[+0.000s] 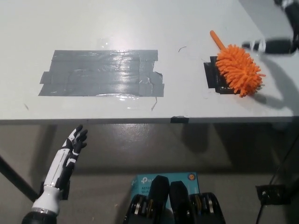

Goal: A person hands an oraange duster to the robot and the robot grabs it with its right hand and places it on the black marked spot infron tof it on the desk

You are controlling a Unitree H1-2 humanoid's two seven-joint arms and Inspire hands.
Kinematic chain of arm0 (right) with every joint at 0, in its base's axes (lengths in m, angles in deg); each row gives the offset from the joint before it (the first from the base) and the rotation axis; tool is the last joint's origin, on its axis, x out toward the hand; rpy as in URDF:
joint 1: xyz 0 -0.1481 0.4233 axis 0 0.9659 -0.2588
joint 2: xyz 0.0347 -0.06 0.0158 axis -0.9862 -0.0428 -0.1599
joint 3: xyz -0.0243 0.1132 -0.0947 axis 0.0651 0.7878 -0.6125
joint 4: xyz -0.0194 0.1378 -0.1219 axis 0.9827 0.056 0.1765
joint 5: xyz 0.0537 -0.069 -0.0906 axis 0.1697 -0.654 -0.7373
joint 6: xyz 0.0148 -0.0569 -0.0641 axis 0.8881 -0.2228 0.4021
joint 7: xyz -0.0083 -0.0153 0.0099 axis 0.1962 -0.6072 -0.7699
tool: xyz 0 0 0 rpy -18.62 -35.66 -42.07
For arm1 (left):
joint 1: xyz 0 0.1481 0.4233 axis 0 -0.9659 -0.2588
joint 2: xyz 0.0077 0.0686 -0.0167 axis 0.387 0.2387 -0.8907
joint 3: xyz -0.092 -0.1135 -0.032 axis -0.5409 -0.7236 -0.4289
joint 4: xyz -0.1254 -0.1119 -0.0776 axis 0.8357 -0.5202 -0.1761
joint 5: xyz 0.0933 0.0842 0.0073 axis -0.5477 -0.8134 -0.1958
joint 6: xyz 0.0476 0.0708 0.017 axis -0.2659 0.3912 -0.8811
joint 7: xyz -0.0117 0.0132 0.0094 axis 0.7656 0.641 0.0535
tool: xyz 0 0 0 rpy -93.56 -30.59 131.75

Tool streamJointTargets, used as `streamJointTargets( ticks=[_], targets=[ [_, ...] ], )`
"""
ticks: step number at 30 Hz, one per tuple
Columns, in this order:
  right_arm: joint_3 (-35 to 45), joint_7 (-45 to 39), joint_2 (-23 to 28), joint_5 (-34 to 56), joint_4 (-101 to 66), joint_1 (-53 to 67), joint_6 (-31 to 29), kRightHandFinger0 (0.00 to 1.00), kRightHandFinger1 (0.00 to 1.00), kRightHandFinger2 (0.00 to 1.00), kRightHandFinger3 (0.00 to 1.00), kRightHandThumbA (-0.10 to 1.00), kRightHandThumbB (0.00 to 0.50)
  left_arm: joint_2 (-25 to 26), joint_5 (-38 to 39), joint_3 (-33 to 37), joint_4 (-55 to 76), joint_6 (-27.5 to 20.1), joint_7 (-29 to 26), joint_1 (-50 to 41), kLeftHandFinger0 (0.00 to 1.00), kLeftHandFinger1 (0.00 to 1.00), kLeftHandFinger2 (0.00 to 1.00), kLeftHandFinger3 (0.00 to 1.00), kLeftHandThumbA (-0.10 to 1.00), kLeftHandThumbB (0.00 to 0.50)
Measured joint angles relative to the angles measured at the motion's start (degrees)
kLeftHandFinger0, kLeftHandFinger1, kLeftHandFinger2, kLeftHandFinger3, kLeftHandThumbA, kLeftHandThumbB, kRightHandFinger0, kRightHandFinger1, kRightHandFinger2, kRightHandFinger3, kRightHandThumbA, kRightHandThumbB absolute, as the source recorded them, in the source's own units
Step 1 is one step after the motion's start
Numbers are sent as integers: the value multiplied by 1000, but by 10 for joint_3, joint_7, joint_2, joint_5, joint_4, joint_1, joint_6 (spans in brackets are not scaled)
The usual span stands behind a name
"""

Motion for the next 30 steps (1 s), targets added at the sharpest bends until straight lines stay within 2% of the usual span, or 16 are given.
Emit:
streamJointTargets(
  ticks=[3,5,12,13,15,18,19,21,22,24,25,28,30],
  targets=[
    [0,0,-10,4,-45,54,2,1000,1000,1000,1000,987,112,-1,0,0,-7,0,0,3,1000,1000,1000,1000,999,223],
    [0,1,-19,8,-76,93,2,1000,1000,1000,1000,975,96,-2,0,0,-13,1,0,6,1000,1000,1000,1000,990,208],
    [-9,3,-82,15,-222,264,0,1000,1000,1000,1000,1000,150,-5,0,1,-27,2,0,13,1000,1000,1000,1000,970,218],
    [-11,4,-90,15,-237,281,-1,1000,1000,1000,1000,932,134,-6,0,1,-29,2,0,13,1000,1000,1000,1000,961,215],
    [-16,8,-114,20,-279,323,-7,1000,1000,1000,1000,908,127,-9,0,2,-32,2,0,13,1000,1000,1000,1000,957,220],
    [-25,13,-147,32,-327,366,-16,1000,1000,1000,1000,866,108,-11,0,5,-33,1,0,13,1000,1000,1000,1000,958,205],
    [-36,19,-170,42,-358,396,-29,1000,1000,1000,1000,832,106,-16,0,9,-25,0,0,5,1000,1000,1000,1000,956,183],
    [-45,23,-192,58,-367,437,-44,1000,1000,1000,1000,862,136,-25,-1,14,-13,-4,0,-18,1000,1000,1000,1000,948,166],
    [-45,23,-194,62,-366,441,-45,1000,1000,1000,1000,896,153,-27,0,15,-12,-4,0,-23,1000,1000,1000,1000,942,162],
    [-34,26,-206,85,-357,459,-40,1000,1000,1000,1000,891,156,-36,0,18,-8,-4,0,-50,1000,1000,1000,1000,947,162],
    [-29,27,-206,92,-355,455,-36,1000,1000,1000,1000,883,148,-38,0,18,-6,-2,0,-53,1000,1000,1000,1000,944,156],
    [-8,33,-203,109,-345,402,-21,1000,1000,1000,1000,868,146,-39,0,16,12,6,0,-36,1000,1000,1000,1000,936,180],
    [-3,38,-204,115,-326,364,-19,1000,1000,1000,1000,856,129,-38,1,12,15,11,0,-12,1000,1000,1000,1000,923,159]
  ],
)
